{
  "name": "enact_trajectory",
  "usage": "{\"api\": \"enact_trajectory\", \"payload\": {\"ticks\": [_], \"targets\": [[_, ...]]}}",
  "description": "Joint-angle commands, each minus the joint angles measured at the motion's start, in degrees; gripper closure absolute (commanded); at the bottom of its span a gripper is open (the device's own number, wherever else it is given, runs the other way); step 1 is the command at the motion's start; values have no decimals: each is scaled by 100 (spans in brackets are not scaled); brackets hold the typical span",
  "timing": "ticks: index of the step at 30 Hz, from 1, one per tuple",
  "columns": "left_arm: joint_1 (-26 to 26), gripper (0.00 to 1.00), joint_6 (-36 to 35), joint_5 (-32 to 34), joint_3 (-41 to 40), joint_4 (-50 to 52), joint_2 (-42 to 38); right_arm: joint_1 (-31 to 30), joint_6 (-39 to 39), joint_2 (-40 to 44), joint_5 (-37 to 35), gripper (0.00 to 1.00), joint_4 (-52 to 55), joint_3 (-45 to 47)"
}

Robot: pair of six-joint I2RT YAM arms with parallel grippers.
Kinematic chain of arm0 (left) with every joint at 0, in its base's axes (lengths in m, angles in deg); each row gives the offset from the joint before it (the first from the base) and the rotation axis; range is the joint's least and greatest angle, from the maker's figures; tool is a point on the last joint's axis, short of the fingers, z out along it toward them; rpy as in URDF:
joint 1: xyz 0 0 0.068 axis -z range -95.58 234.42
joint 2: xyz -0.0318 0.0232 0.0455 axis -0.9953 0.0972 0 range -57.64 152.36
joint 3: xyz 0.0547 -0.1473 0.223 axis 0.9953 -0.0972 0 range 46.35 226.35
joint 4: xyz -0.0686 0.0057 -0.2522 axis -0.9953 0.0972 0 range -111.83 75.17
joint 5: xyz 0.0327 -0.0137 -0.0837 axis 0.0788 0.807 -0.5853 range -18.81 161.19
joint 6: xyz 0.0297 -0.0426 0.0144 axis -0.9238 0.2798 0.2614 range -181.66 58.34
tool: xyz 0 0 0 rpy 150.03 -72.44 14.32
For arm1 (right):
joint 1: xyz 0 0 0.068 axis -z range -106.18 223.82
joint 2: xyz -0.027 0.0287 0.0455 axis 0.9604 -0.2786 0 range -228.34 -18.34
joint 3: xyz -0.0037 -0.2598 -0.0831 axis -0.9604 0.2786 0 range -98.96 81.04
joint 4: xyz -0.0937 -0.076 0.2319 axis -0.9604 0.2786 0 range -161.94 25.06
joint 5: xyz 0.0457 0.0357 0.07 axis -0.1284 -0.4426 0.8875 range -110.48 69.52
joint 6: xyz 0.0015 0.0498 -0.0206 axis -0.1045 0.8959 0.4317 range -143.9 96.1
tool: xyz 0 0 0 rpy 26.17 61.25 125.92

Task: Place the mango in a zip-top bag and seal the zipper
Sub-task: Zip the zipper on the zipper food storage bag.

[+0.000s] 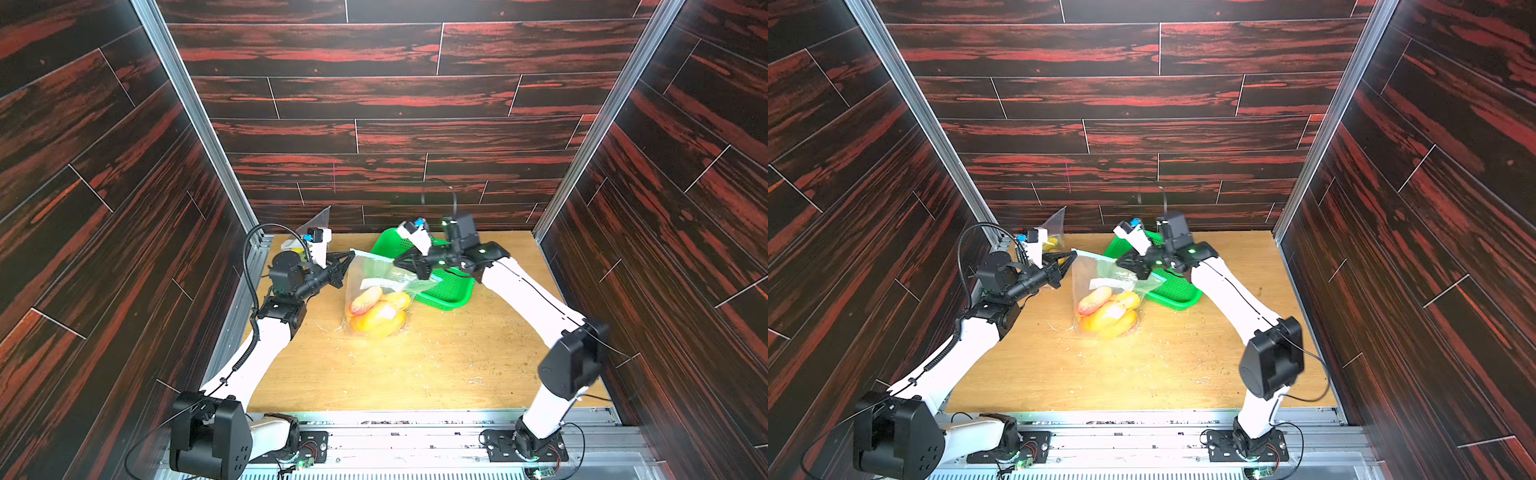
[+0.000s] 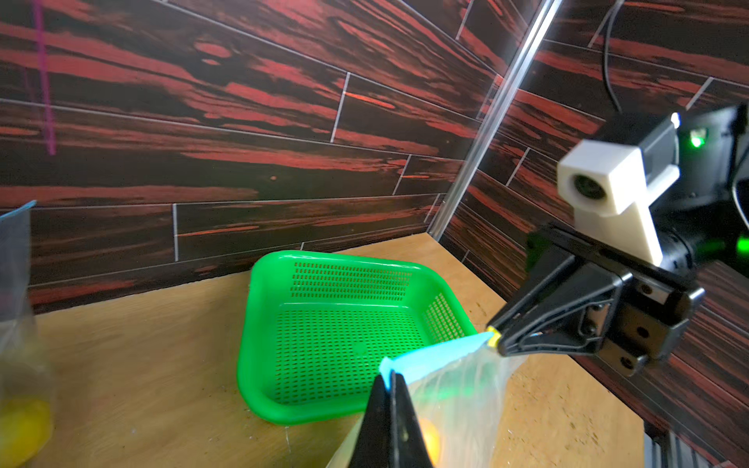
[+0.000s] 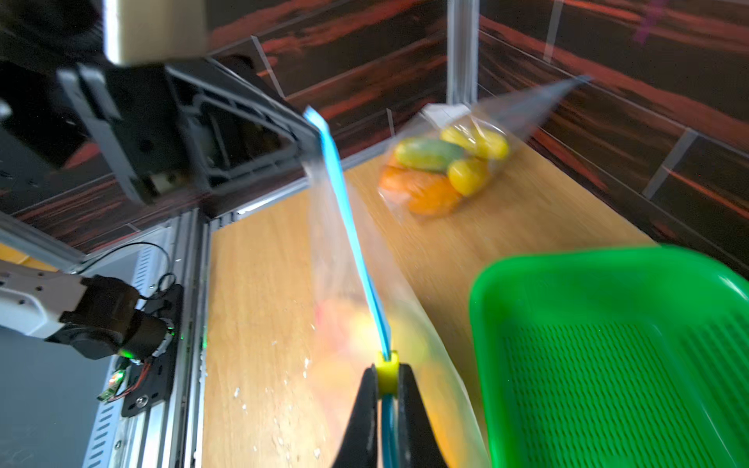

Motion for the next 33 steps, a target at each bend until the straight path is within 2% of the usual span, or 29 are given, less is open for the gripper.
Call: {"api": "enact_trajectory", "payload": {"ticks": [1,9,17,19,21,22,29,33], "targets": [[-233,100,104,875,16,-270,-141,553,347,419,-351,100,-59,500],[-243,100,146,1130,36,-180,-35,1214,684,688,-432,100,-293,1125],[-243,100,294,1068,106,-236,164,1274,866,669,100,100,-667,1192],[-243,100,375,1092,75,-346,226,1274,962,667,316,91,-816,1186],[-243,100,433,1201,75,-371,321,1274,1119,704,447,71,-1005,1235],[-243,100,453,1325,93,-353,364,1274,1196,734,442,66,-1100,1277],[-256,100,414,2530,576,290,972,1583,2077,1243,-263,47,-2103,2079],[-296,100,408,3138,1133,759,1474,1829,2409,1567,-654,43,-2564,2653]]}}
